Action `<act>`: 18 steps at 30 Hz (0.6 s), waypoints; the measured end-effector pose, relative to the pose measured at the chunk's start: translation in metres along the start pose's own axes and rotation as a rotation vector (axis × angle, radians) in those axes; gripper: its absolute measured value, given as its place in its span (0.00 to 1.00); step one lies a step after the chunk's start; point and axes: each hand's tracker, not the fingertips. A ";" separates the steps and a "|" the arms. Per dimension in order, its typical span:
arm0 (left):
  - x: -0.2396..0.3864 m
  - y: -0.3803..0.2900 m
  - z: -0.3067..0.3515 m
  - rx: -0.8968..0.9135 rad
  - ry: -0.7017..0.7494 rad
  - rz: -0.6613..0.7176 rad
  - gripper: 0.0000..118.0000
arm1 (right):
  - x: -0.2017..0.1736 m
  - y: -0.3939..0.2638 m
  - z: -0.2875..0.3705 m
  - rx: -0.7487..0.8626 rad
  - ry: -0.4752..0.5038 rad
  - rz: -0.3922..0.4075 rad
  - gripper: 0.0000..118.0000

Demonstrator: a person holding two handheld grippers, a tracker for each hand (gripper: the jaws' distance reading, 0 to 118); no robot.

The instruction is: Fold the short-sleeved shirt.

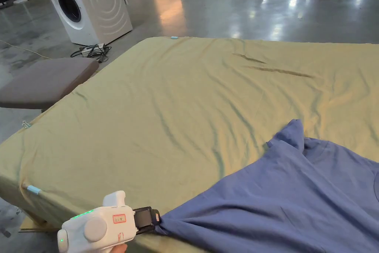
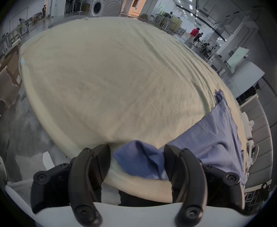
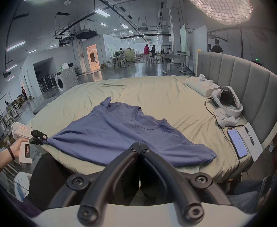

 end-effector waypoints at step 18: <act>0.027 -0.003 -0.015 -0.123 0.074 -0.217 0.05 | 0.002 0.020 -0.042 -0.013 0.062 0.061 0.02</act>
